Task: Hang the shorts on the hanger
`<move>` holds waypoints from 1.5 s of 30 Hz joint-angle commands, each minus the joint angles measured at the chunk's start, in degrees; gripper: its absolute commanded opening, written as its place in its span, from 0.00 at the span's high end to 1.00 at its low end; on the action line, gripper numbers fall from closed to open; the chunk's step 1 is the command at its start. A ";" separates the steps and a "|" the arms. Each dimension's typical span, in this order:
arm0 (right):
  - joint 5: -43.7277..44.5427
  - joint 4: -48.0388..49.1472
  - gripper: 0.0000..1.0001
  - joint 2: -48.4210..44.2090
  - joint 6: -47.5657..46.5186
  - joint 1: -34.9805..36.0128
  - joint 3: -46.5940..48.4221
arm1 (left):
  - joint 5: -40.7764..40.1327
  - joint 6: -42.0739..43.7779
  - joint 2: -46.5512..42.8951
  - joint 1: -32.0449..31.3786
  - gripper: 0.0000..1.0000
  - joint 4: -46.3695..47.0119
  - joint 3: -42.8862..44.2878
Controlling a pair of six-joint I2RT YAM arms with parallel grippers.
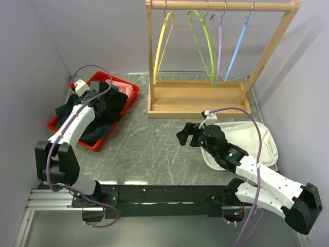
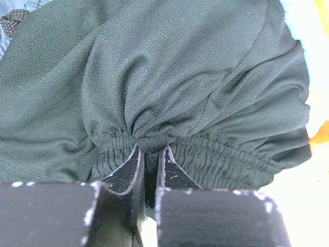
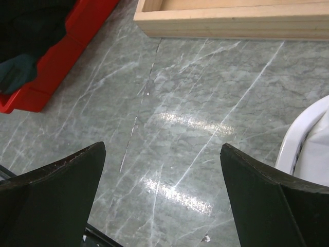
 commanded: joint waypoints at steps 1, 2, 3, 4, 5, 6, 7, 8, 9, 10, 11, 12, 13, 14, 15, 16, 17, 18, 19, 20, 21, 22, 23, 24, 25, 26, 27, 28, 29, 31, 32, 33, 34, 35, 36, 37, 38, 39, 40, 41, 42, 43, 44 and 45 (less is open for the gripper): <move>-0.17 2.33 0.00 -0.93 -0.52 0.26 0.28 | -1.92 2.22 -4.18 0.39 0.99 -0.94 5.10; -0.34 2.41 0.00 -1.10 -0.87 0.26 0.46 | -1.93 4.14 -5.24 0.39 0.99 -1.03 6.24; -1.04 2.76 0.00 -1.11 -1.14 0.26 0.54 | -1.40 5.46 -7.77 0.39 0.99 -0.94 6.86; -1.66 3.03 0.00 -1.11 -1.31 0.35 1.15 | -0.88 6.95 -9.01 0.39 0.99 -0.68 7.39; -2.19 3.12 0.00 -0.84 -1.75 0.26 1.51 | -0.52 9.58 -10.51 0.39 0.99 -0.50 8.70; -2.97 3.73 0.00 -0.84 -2.02 0.35 1.95 | 0.70 11.00 -13.57 0.39 0.99 0.19 9.32; -4.37 3.99 0.00 -0.67 -2.19 0.26 3.00 | 1.67 12.49 -15.16 0.39 0.99 0.64 9.93; -5.34 4.34 0.00 -0.49 -2.54 0.35 3.53 | 2.55 14.94 -16.57 0.39 0.99 1.08 11.24; -6.14 5.57 0.00 -0.49 -2.90 0.44 4.06 | 3.16 15.66 -19.02 0.39 0.99 0.73 12.21; -7.45 6.36 0.00 -0.49 -3.16 1.05 4.76 | 5.00 16.37 -19.92 0.39 0.99 0.21 13.44; -7.72 6.63 0.00 -0.75 -3.77 1.57 5.11 | 6.23 17.59 -20.71 0.39 0.99 -0.32 15.72; -7.73 8.20 0.00 -0.84 -4.13 2.36 5.55 | 7.55 18.21 -22.37 0.39 0.99 -0.59 16.70; -7.73 8.48 0.00 -0.76 -4.39 3.85 6.77 | 10.44 18.83 -23.17 0.39 0.99 -1.03 17.66; -7.81 8.57 0.00 -0.67 -4.83 4.56 7.57 | 11.16 18.75 -23.61 0.39 0.99 -1.64 19.85; -7.82 8.65 0.01 -0.58 -5.09 5.18 8.45 | 12.13 18.83 -24.49 0.39 0.99 -2.25 21.00; -7.90 8.83 0.02 -0.58 -5.27 6.14 9.93 | 13.18 18.75 -24.76 0.39 0.99 -3.39 22.14; -7.64 9.18 0.02 -0.93 -5.79 8.06 10.56 | 15.19 18.57 -24.85 0.39 0.99 -4.19 24.24; -7.03 9.88 0.02 -1.10 -5.97 9.47 11.17 | 16.34 18.48 -25.20 0.39 0.99 -4.72 25.14; -6.24 10.41 0.02 -1.28 -6.24 10.88 12.40 | 17.40 18.48 -25.29 0.39 0.99 -5.77 26.01; -3.71 10.93 0.02 -1.37 -6.93 14.29 13.02 | 19.24 18.31 -25.46 0.39 0.99 -6.30 27.42; -2.47 11.90 0.02 -1.11 -7.46 15.89 13.72 | 20.13 18.39 -25.90 0.39 0.99 -6.65 28.04; -0.71 12.34 0.02 -0.67 -7.99 17.47 15.47 | 21.18 18.31 -26.25 0.39 0.99 -6.92 28.48; 0.61 12.78 0.02 0.81 -9.04 19.31 16.53 | 23.19 18.22 -26.51 0.39 0.99 -7.27 29.18; 3.15 13.57 0.02 1.78 -9.83 21.94 17.67 | 24.43 18.22 -27.04 0.39 0.99 -7.71 29.54; 4.21 13.75 0.02 2.93 -10.54 23.45 20.21 | 25.40 18.22 -27.39 0.39 0.99 -8.14 29.97; 5.27 13.93 0.02 5.55 -12.29 24.51 21.62 | 26.28 18.05 -27.66 0.39 0.99 -8.58 30.59; 7.63 14.28 0.01 6.88 -13.09 26.43 23.12 | 28.11 18.04 -28.27 0.39 0.99 -9.55 30.85; 8.44 14.37 0.01 8.28 -13.88 26.97 26.09 | 28.92 18.04 -28.62 0.39 0.99 -9.90 30.86; 9.40 14.28 0.00 11.08 -15.10 27.24 27.69 | 29.79 17.78 -29.06 0.39 0.99 -10.43 30.94; 11.59 13.67 0.00 14.00 -16.51 27.59 32.77 | 32.17 17.69 -30.38 0.39 0.99 -11.40 30.77; 12.22 13.40 0.00 17.23 -17.83 27.59 34.63 | 32.87 17.78 -30.91 0.39 0.99 -11.57 30.42; 12.66 11.83 0.00 19.00 -18.62 27.51 36.73 | 33.40 17.87 -32.13 0.39 0.99 -12.01 30.33; 13.88 10.77 0.00 20.94 -19.33 27.59 41.45 | 34.28 17.87 -32.58 0.39 0.99 -12.19 30.33; 14.24 9.81 0.00 24.87 -20.73 27.51 43.68 | 34.63 18.39 -33.10 0.39 0.99 -12.45 30.59; 14.59 8.41 0.00 26.74 -21.52 27.59 45.87 | 34.81 18.66 -33.89 0.39 0.99 -12.89 31.03; 14.94 7.87 0.00 28.50 -22.40 27.59 49.72 | 35.42 19.09 -34.16 0.39 0.99 -13.42 31.38; 15.04 7.34 0.00 31.99 -24.06 27.59 51.68 | 36.04 20.23 -34.51 0.39 0.99 -13.77 32.08; 15.04 5.42 0.00 33.94 -24.78 27.59 53.79 | 36.30 20.85 -34.95 0.39 0.99 -13.95 32.44; 14.86 3.75 0.00 37.88 -25.57 27.59 58.51 | 36.65 21.47 -34.95 0.39 0.99 -14.82 32.87; 14.77 1.99 0.00 39.83 -26.62 27.59 61.16 | 37.01 22.25 -35.04 0.39 0.99 -15.18 33.75; 14.16 -0.98 0.00 41.50 -26.89 27.59 63.36 | 37.18 22.70 -35.22 0.39 0.99 -15.44 34.02; 13.46 -1.97 0.00 44.22 -27.15 27.51 66.87 | 37.71 22.96 -35.39 0.39 0.99 -15.53 34.20; 12.85 -2.76 0.00 45.29 -27.16 27.59 68.29 | 37.89 23.31 -35.57 0.39 0.99 -15.36 34.20; 11.53 -4.25 0.00 46.17 -27.16 27.59 69.53 | 37.89 23.32 -36.00 0.39 0.99 -15.27 34.11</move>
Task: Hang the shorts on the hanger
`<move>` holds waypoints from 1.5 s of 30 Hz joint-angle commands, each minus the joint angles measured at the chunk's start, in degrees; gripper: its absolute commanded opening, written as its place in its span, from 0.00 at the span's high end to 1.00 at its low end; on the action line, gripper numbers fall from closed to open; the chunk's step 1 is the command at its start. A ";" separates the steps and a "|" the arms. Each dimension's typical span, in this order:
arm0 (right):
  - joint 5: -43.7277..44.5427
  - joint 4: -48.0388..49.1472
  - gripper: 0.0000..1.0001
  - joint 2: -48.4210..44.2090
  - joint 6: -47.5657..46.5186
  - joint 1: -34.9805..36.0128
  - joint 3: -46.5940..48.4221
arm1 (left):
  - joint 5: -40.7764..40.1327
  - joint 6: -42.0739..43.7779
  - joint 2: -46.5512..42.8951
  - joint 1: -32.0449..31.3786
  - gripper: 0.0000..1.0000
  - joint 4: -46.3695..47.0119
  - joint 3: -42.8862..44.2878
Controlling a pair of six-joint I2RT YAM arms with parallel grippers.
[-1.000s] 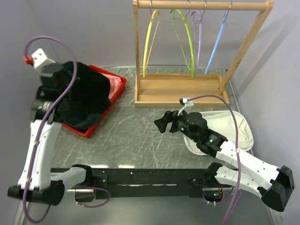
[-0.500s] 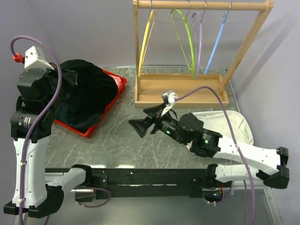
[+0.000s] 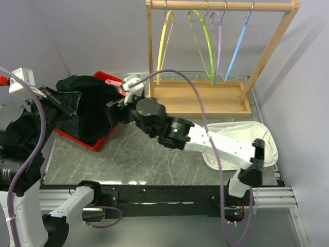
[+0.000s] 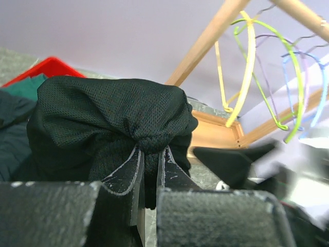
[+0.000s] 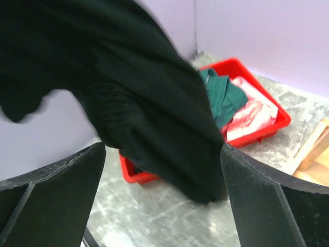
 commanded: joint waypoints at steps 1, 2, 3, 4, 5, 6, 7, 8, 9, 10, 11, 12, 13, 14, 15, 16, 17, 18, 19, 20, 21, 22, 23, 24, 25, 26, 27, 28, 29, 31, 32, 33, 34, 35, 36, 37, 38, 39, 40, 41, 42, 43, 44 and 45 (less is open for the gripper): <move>-1.42 -7.65 0.02 5.45 -3.42 0.32 8.90 | 2.92 2.79 -1.26 0.12 0.99 4.14 2.39; -1.07 -8.27 0.09 6.16 -3.33 0.32 9.96 | 3.18 2.79 -1.52 0.04 0.99 4.23 2.57; 1.28 -9.92 0.18 6.69 -3.24 0.32 10.93 | 3.36 2.88 -1.70 -0.05 0.99 4.14 2.75; 2.35 -10.64 0.33 6.61 -3.24 0.32 12.59 | 3.44 2.88 -1.70 -0.14 0.99 4.23 3.10; 4.19 -11.17 0.73 6.09 -3.16 0.32 12.87 | 3.71 2.88 -1.78 -0.31 0.99 4.32 3.10; 5.60 -11.61 0.89 5.13 -2.90 0.32 12.79 | 3.62 2.97 -1.70 -0.58 0.99 4.40 3.19; 7.61 -11.70 1.00 2.25 -2.63 0.32 11.66 | 3.62 2.88 -1.70 -0.84 0.99 4.58 2.93; 7.55 -11.96 1.00 0.48 -2.63 0.32 11.12 | 3.62 3.14 -1.26 -2.23 0.99 4.67 2.75; 7.02 -13.18 1.00 -1.28 -2.54 0.32 9.99 | 3.79 3.41 -0.82 -3.38 0.99 4.41 2.49; 5.71 -13.72 1.00 -5.30 -2.11 0.40 9.28 | 3.54 4.19 -0.38 -4.61 0.99 4.06 2.22; 5.09 -14.33 1.00 -7.43 -1.75 0.49 8.49 | 2.92 4.64 0.58 -7.49 0.99 3.71 1.78; 4.39 -15.47 1.00 -9.45 -1.49 0.58 6.91 | 1.26 5.16 0.85 -9.00 0.99 3.27 1.26; 3.51 -15.91 1.00 -13.56 -0.88 0.75 5.85 | 0.46 5.78 1.11 -10.41 0.99 3.18 0.12; 3.24 -16.18 1.00 -15.43 -0.52 0.84 4.89 | -0.15 5.96 1.90 -12.16 0.99 3.09 -0.32; 2.98 -16.96 1.00 -17.10 -0.26 0.84 3.74 | -0.07 6.13 2.25 -12.79 0.99 3.26 -0.76; 2.54 -17.84 1.00 -19.29 0.35 0.84 3.65 | 0.45 6.48 2.69 -13.49 0.99 3.35 -1.46; 2.36 -20.11 1.00 -19.93 0.71 0.84 3.82 | 0.72 6.49 3.48 -14.72 0.99 3.61 -1.91; 2.27 -21.53 1.00 -20.54 1.15 0.84 4.52 | 1.07 6.57 3.84 -15.16 0.99 3.79 -2.52; 2.01 -22.94 1.00 -20.72 2.11 0.84 4.79 | 2.12 6.66 4.36 -15.60 0.99 4.14 -3.83; 1.92 -24.95 1.00 -20.98 2.73 0.84 4.61 | 2.65 6.66 5.06 -16.22 0.99 4.40 -4.80; 2.18 -25.58 1.00 -21.86 3.52 0.84 2.96 | 3.78 6.57 5.51 -16.31 0.99 4.75 -5.77; 2.45 -25.67 1.00 -22.65 5.00 0.76 1.29 | 6.06 6.23 5.77 -16.31 0.99 5.71 -8.74; 3.14 -25.24 1.00 -23.53 5.89 0.76 -0.73 | 7.56 6.05 5.86 -16.22 0.99 6.59 -10.68; 3.50 -24.63 1.00 -25.54 7.55 0.67 -6.14 | 8.71 5.70 5.86 -16.31 0.98 7.56 -12.88; 3.94 -24.01 1.00 -26.51 8.35 0.58 -9.07 | 10.20 5.17 5.69 -16.31 0.98 8.61 -18.12; 4.12 -23.57 1.00 -27.31 9.40 -0.46 -11.97 | 13.69 4.73 4.90 -16.40 0.96 12.10 -21.13; 3.94 -23.48 1.00 -29.32 12.28 -1.43 -17.57 | 14.95 3.25 4.55 -16.49 0.93 13.88 -27.34; 2.64 -23.13 1.00 -30.38 13.70 -2.83 -20.58 | 16.44 2.19 4.11 -16.57 0.91 16.16 -30.53; 0.88 -21.99 1.00 -31.43 15.11 -6.94 -23.57 | 18.63 1.31 3.67 -17.01 0.89 20.19 -33.61; -6.41 -20.06 1.00 -34.77 18.81 -11.79 -33.32 | 20.05 -1.33 3.75 -17.98 0.84 23.99 -41.35; -7.82 -18.22 1.00 -35.74 19.69 -13.81 -36.23 | 20.23 -2.21 4.27 -19.72 0.81 25.83 -43.64; -8.53 -17.59 1.00 -36.80 21.00 -16.88 -41.13 | 19.45 -3.69 4.80 -20.70 0.69 29.42 -47.23; -9.23 -17.24 1.00 -37.07 21.54 -18.21 -43.01 | 18.57 -4.49 5.59 -21.84 0.63 30.59 -48.57; -9.24 -17.50 1.00 -36.98 21.98 -19.45 -44.50 | 17.52 -5.20 7.34 -24.20 0.58 31.81 -49.63; -8.72 -18.02 1.00 -36.20 22.68 -21.46 -46.52 | 15.24 -6.86 8.31 -25.35 0.47 33.05 -51.29; -6.80 -18.64 1.00 -35.76 22.94 -22.35 -47.32 | 13.22 -7.83 9.89 -27.45 0.42 33.49 -52.09; -6.00 -19.69 1.00 -35.32 23.12 -23.14 -48.46 | 11.11 -8.88 10.43 -28.34 0.40 33.76 -52.88; -5.29 -20.05 1.00 -34.70 23.47 -23.93 -49.00 | 6.48 -11.16 10.61 -29.05 0.34 34.46 -54.71; -4.33 -20.14 1.00 -34.78 23.47 -25.25 -49.52 | 4.78 -12.22 10.78 -29.93 0.29 34.90 -55.78; -4.23 -19.88 1.00 -34.87 23.56 -25.78 -50.66 | 3.46 -13.37 10.70 -30.11 0.27 35.16 -56.75; -4.14 -19.70 1.00 -35.40 23.82 -26.22 -51.11 | 1.70 -15.20 10.52 -30.46 0.28 35.69 -58.84; -4.67 -19.35 1.00 -35.66 23.91 -27.10 -51.55 | 1.25 -15.92 10.17 -31.07 0.28 37.00 -59.82; -5.02 -18.74 1.00 -36.01 23.91 -27.37 -52.16 | 0.90 -16.54 10.08 -31.60 0.29 37.80 -60.79; -5.11 -18.47 1.00 -36.10 23.91 -27.63 -52.34 | 0.55 -17.85 9.99 -32.13 0.35 38.50 -62.54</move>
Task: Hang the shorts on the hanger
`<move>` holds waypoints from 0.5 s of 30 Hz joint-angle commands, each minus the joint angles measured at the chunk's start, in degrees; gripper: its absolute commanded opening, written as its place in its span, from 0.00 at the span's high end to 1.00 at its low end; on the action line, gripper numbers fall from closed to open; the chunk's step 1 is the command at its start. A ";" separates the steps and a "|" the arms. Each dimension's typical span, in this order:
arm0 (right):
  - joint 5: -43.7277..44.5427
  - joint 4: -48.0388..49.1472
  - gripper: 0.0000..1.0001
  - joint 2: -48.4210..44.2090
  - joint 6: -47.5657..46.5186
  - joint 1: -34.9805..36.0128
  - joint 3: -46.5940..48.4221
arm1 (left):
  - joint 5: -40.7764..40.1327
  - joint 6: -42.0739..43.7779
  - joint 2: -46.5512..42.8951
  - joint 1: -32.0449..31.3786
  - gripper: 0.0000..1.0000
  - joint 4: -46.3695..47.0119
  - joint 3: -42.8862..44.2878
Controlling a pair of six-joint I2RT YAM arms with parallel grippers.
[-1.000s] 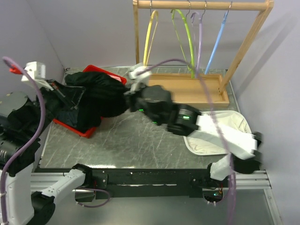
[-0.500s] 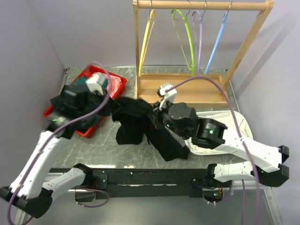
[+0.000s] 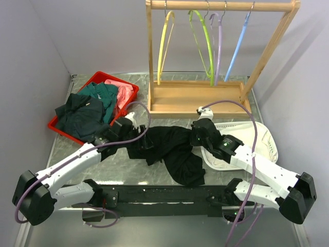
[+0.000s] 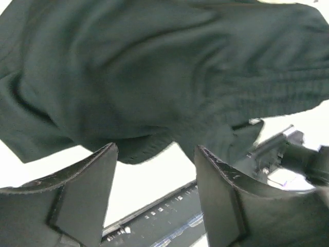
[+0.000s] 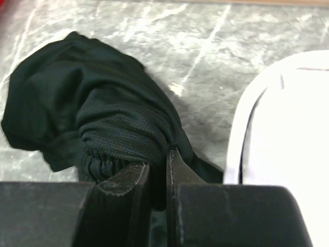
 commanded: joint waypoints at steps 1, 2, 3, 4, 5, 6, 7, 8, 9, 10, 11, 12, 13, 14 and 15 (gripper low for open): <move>1.14 4.00 1.00 -2.09 1.60 -1.64 -1.13 | -7.47 -6.86 -1.15 -3.08 0.38 7.53 -4.44; 1.05 4.09 1.00 -1.66 1.60 -1.73 -1.13 | -7.83 -7.30 -1.07 -3.96 0.42 7.80 -5.05; 0.88 4.18 1.00 -1.39 1.60 -1.82 -1.04 | -7.83 -8.35 -0.98 -4.93 0.44 8.06 -6.19; 0.79 4.09 1.00 -1.13 1.51 -1.82 -0.96 | -10.88 -9.15 -0.63 -7.20 0.45 8.24 -6.72; 0.61 4.26 1.00 -0.61 1.42 -1.82 -0.78 | -11.95 -9.85 -0.54 -8.44 0.46 8.50 -7.25; 0.61 4.18 1.00 -0.43 1.34 -1.73 -0.78 | -12.92 -11.16 -0.45 -9.58 0.46 8.77 -8.47; 0.53 4.18 1.00 -0.25 1.25 -1.82 -0.69 | -14.06 -11.87 -0.19 -11.68 0.46 8.94 -8.92; 0.52 4.27 1.00 -0.25 1.16 -1.91 -0.60 | -16.16 -12.57 -0.01 -12.66 0.46 9.12 -9.45; 0.18 4.35 1.00 -0.25 1.07 -1.91 -0.60 | -16.88 -13.36 0.07 -13.45 0.42 9.38 -10.15; 0.00 4.44 1.00 -0.34 1.07 -1.91 -0.69 | -17.50 -13.63 0.25 -14.85 0.38 9.30 -10.33; -0.18 4.62 1.00 -0.60 1.07 -1.91 -0.78 | -19.94 -13.98 0.34 -15.56 0.36 8.78 -10.59; -0.35 4.44 1.00 -0.60 0.98 -1.91 -0.78 | -21.27 -15.03 0.60 -16.27 0.35 8.42 -10.68; -0.35 4.44 1.00 -0.77 0.90 -1.91 -0.78 | -22.33 -15.48 1.13 -17.06 0.35 8.42 -10.77; -0.53 4.35 1.00 -1.04 0.81 -1.82 -0.78 | -23.12 -15.83 1.57 -17.24 0.34 8.59 -11.20; -0.62 4.44 1.00 -1.21 0.81 -1.91 -0.87 | -24.35 -16.36 2.09 -17.42 0.33 9.55 -11.56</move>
